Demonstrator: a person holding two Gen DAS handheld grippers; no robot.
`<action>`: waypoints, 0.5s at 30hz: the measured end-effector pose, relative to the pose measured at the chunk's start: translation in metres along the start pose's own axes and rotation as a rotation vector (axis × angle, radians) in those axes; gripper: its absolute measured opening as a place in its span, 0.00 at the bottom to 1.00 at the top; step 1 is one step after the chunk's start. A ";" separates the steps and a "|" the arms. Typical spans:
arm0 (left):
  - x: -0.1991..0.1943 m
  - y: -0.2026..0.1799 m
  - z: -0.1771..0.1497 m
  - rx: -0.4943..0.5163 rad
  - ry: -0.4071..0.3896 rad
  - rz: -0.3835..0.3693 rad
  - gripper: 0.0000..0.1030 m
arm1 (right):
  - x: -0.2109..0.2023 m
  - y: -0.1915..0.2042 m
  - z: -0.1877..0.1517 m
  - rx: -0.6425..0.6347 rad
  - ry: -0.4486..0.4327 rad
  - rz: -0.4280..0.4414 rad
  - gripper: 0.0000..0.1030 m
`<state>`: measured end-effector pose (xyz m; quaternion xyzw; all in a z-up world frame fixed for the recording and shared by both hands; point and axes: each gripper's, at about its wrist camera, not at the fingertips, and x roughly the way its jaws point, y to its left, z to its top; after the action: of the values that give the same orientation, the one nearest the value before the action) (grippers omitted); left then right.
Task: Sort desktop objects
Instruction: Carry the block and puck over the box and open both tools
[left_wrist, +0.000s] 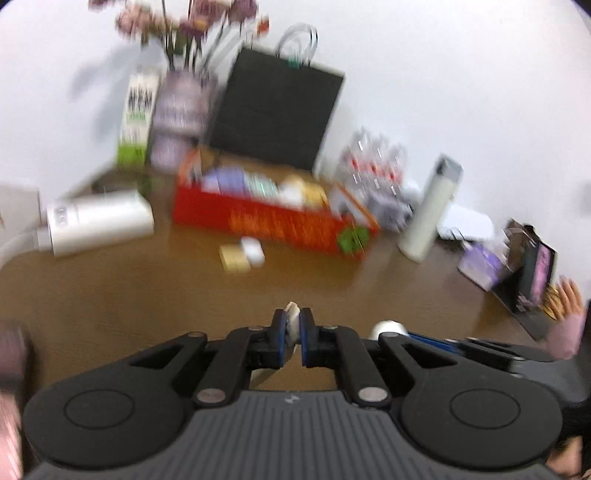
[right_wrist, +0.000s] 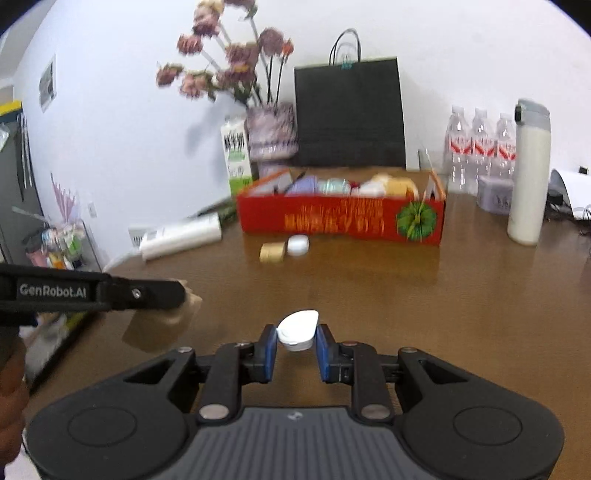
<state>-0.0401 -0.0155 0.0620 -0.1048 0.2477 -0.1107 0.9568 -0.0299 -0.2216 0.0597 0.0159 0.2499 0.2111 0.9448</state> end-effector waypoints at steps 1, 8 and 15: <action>0.007 0.004 0.012 0.009 -0.013 0.016 0.08 | 0.004 -0.003 0.010 0.001 -0.020 -0.002 0.21; 0.106 0.029 0.126 0.066 -0.014 -0.038 0.08 | 0.078 -0.036 0.102 0.010 -0.141 -0.046 0.21; 0.240 0.062 0.157 0.055 0.096 0.017 0.10 | 0.202 -0.077 0.165 0.129 -0.022 -0.028 0.21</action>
<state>0.2522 0.0029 0.0721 -0.0708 0.2910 -0.1143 0.9472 0.2379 -0.1972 0.0997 0.0758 0.2528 0.1810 0.9474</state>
